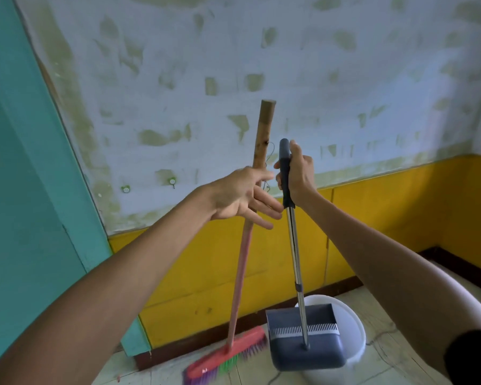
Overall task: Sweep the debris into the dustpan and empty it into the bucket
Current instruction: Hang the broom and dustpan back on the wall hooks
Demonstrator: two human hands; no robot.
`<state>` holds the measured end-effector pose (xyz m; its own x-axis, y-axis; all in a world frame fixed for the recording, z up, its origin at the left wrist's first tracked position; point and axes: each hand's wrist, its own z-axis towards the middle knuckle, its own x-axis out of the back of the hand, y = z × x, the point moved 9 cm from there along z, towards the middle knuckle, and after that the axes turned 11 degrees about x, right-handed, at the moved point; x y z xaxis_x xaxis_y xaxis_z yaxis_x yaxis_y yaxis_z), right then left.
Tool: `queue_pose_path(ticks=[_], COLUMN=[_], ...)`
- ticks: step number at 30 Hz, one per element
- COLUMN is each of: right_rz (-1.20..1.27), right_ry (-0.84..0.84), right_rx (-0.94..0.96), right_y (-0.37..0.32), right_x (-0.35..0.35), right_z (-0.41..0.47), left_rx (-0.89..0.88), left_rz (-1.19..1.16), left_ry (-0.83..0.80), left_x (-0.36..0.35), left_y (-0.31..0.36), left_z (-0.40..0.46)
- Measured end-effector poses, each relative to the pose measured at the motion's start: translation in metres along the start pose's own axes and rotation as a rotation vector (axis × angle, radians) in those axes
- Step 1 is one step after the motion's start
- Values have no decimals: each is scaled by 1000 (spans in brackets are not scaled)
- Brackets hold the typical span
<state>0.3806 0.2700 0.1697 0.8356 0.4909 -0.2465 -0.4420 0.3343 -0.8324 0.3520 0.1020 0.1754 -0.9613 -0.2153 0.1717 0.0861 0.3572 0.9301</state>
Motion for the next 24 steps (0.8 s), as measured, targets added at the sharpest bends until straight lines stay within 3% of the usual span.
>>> queue_pose_path(ticks=[4,12,15,24], right_rz=[-1,83,54,299], right_ry=[-79,-518,-552,-570], right_rx=[37,-181,-223,-164], right_y=[-7,37,41,29], right_x=[-21,-70,-80,-111], right_z=[7,-11,-16,-26], left_rx=[-119,-376,-402,-547], left_rz=[363,283,235,177], left_ry=[303,532,647,914], left_x=[22,58,72,84], left_y=[26,51,53,73], left_z=[3,4,1,-9])
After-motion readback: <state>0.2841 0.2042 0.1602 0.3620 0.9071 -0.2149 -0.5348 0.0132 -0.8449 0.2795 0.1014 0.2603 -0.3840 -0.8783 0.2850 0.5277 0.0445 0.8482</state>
